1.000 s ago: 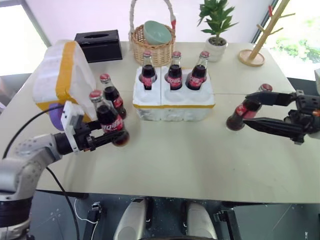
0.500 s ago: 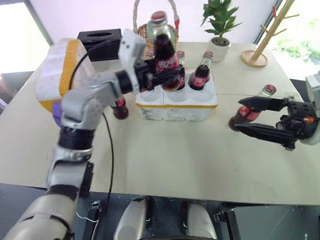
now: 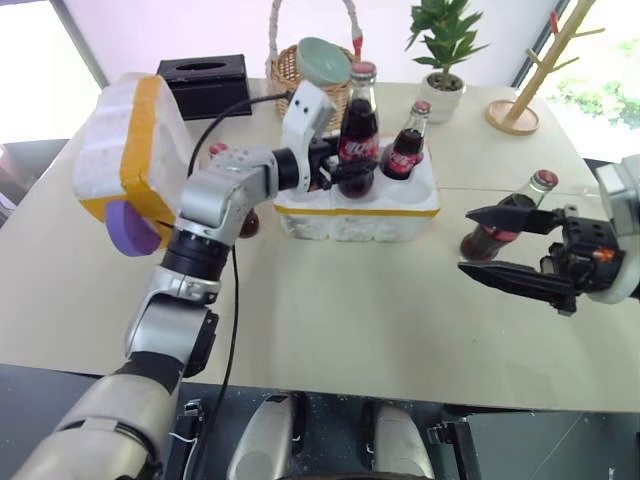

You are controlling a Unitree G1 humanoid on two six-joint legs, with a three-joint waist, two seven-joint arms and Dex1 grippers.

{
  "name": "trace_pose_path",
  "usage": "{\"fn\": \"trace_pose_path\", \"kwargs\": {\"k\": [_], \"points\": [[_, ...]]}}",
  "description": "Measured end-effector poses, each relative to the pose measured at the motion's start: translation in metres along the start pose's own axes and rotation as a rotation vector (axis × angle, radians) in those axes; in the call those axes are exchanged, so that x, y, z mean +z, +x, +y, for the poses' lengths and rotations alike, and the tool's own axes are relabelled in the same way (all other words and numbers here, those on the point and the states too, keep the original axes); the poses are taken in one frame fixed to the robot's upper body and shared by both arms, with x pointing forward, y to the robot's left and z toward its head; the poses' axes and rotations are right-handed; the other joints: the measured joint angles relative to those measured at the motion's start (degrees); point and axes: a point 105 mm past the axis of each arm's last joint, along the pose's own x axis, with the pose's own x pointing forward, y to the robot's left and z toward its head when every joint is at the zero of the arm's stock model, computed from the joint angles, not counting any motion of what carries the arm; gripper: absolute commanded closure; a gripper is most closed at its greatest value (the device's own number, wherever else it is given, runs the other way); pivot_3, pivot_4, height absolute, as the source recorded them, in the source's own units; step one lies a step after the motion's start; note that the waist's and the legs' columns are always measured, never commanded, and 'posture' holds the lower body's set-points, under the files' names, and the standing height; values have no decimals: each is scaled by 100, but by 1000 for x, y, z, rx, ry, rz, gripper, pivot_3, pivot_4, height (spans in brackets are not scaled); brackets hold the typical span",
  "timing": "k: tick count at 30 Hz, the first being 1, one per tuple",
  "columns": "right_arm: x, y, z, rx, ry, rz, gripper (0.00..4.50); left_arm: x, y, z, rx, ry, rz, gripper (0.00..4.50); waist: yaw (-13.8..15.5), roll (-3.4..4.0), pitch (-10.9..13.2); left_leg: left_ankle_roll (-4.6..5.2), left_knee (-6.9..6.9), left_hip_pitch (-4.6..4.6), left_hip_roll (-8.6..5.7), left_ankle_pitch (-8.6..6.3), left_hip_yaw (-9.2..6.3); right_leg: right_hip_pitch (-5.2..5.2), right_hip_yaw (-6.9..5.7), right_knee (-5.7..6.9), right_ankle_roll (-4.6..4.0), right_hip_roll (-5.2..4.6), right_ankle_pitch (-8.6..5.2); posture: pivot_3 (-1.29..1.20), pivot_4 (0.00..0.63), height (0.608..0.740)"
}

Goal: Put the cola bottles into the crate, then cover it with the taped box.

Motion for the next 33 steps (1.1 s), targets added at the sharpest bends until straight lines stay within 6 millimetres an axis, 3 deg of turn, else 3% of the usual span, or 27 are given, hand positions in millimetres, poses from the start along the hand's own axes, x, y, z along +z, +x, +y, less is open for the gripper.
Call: {"fn": "trace_pose_path", "kwargs": {"k": [6,12,20,22,24,29,33], "points": [[1,2,-2,-12,-9,-9,0,-3,4,0,13,54,18,1726,8,0,0,0,1,1,-2,0,-1,4,0,-1,0,-2,0,0,150,736],[3,2,-4,-27,-20,-26,0,-42,21,9,80,48,141,1726,-7,-1,0,2,4,1,-2,0,-1,4,0,0,2,-1,2,0,150,736],[-1,6,-5,-32,-2,-29,0,-45,29,10,119,52,125,1726,28,3,-2,14,38,16,-2,-2,-7,40,-2,-2,10,-2,7,0,150,736],[-1,7,-5,-34,-1,-29,0,-46,27,12,135,38,117,701,9,4,-3,18,46,18,-2,-6,-7,45,-1,-3,11,-2,7,0,150,736],[-1,7,-5,-36,1,-31,0,-47,22,11,139,20,105,43,2,4,-3,18,47,19,-1,-6,-7,46,-1,-3,11,-3,7,0,150,736],[1,10,-5,-23,-4,-38,0,-44,5,8,138,-4,92,43,-22,6,-4,18,44,18,4,-6,-7,35,0,4,11,1,7,0,150,736],[0,15,-6,-4,5,-39,0,-40,-21,5,135,-48,71,43,-12,6,-4,18,41,10,4,-6,-7,26,1,4,10,1,7,0,150,736]]}}
